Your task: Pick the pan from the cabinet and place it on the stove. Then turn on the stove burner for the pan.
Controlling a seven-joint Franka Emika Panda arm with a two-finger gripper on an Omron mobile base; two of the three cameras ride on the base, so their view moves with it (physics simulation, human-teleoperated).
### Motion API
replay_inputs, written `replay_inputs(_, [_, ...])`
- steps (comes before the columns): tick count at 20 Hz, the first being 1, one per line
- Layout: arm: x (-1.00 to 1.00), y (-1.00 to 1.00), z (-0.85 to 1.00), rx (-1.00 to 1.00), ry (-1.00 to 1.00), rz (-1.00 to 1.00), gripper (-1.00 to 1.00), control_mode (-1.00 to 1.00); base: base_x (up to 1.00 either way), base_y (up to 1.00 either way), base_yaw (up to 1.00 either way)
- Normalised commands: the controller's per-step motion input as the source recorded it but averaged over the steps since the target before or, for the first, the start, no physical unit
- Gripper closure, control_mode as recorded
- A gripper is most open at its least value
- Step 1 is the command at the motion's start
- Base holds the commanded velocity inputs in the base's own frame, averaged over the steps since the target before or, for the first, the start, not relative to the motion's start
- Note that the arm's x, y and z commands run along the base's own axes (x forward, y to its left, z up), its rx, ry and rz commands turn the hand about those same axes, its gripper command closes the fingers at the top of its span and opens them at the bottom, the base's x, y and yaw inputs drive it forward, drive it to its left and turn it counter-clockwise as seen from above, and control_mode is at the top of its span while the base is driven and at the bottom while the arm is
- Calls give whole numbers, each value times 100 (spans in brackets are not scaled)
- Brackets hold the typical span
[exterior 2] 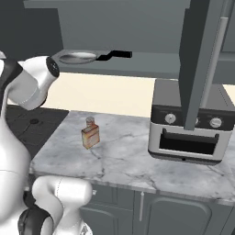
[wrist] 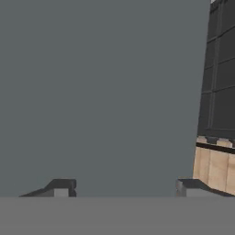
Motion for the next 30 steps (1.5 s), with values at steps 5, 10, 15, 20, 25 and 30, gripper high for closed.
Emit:
replay_inputs(5, [-4,-39,0,0,-15,-5,-100,-100,0,0,0])
replay_inputs(10, [0,-51,0,0,-14,-14,-100,-100,0,0,0])
replay_inputs(15, [8,-61,5,0,-6,-18,-100,-100,0,0,0])
replay_inputs(20, [29,-49,14,0,0,-18,-100,-100,0,0,0])
replay_inputs(25, [43,-39,14,0,0,-16,-100,-100,0,0,0])
replay_inputs(30, [41,-49,2,0,0,-13,-100,-100,0,0,0])
